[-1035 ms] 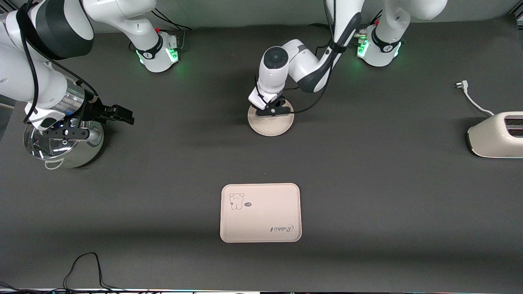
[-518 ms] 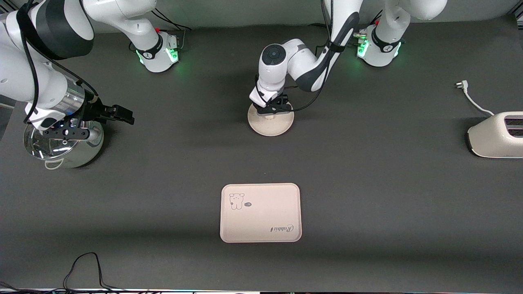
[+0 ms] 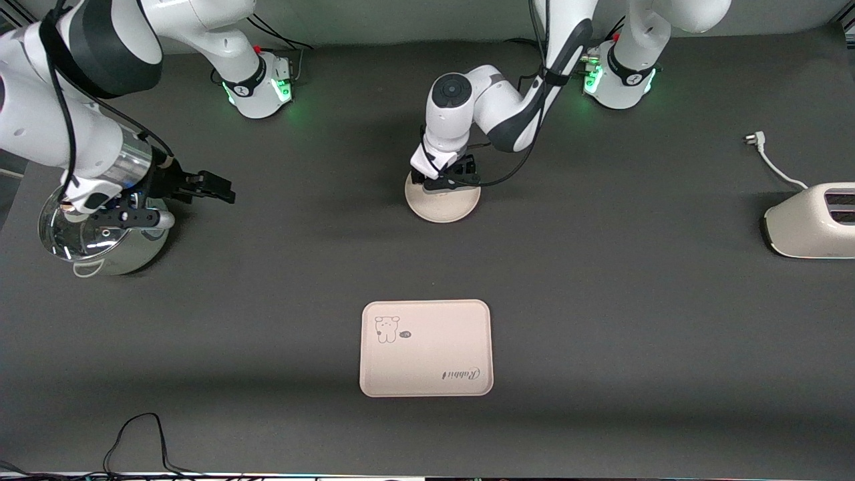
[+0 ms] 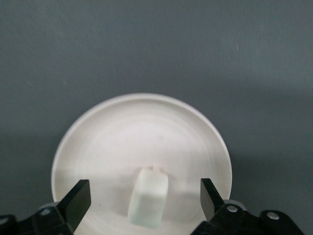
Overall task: Place bun in plate and plate on tray
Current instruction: 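Raise the left gripper away while the right gripper reaches the plate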
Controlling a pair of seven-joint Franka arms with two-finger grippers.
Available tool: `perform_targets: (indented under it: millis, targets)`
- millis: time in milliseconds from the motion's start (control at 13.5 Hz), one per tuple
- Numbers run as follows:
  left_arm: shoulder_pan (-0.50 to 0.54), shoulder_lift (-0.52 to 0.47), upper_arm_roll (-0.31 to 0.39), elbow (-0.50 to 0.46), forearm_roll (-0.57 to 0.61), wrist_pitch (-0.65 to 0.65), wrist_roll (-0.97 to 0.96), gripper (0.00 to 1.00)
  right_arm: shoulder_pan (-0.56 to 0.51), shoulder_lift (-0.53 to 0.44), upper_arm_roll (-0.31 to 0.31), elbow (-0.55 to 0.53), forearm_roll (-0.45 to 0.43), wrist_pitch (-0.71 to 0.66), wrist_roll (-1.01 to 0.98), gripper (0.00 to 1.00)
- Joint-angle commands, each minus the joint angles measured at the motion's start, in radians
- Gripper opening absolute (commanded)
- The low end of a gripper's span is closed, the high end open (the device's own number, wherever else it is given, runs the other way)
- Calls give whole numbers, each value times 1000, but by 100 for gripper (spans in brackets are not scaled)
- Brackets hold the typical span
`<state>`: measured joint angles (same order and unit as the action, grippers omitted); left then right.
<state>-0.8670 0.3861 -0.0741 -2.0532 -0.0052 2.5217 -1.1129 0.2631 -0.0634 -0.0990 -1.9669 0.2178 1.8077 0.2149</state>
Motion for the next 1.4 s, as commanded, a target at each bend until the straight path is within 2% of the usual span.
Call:
perform_targets:
  millis: [0, 148, 296, 591, 665, 887, 1109, 1331]
  targets:
    - [116, -61, 4, 28, 33, -90, 63, 100, 82, 6, -2, -62, 37, 73, 12, 100]
    - [228, -70, 4, 103, 34, -160, 183, 100, 138, 16, 1, -125, 38, 157, 40, 100]
    - [340, -62, 4, 198, 33, -242, 255, 100, 229, 23, 1, -219, 44, 308, 72, 99]
    - [560, -61, 4, 264, 34, -260, 471, 100, 470, 181, -1, -250, 45, 523, 280, 99]
    - [604, -58, 4, 290, 34, -302, 532, 100, 514, 219, -1, -251, 45, 574, 311, 99]
    - [706, -65, 5, 381, 56, -513, 654, 100, 599, 315, -1, -251, 45, 679, 388, 99]
    - [766, -84, 4, 473, 125, -700, 677, 100, 642, 408, 2, -250, 48, 784, 415, 99]
    - [822, -154, 14, 475, 129, -780, 725, 100, 679, 461, 2, -250, 48, 849, 448, 99]
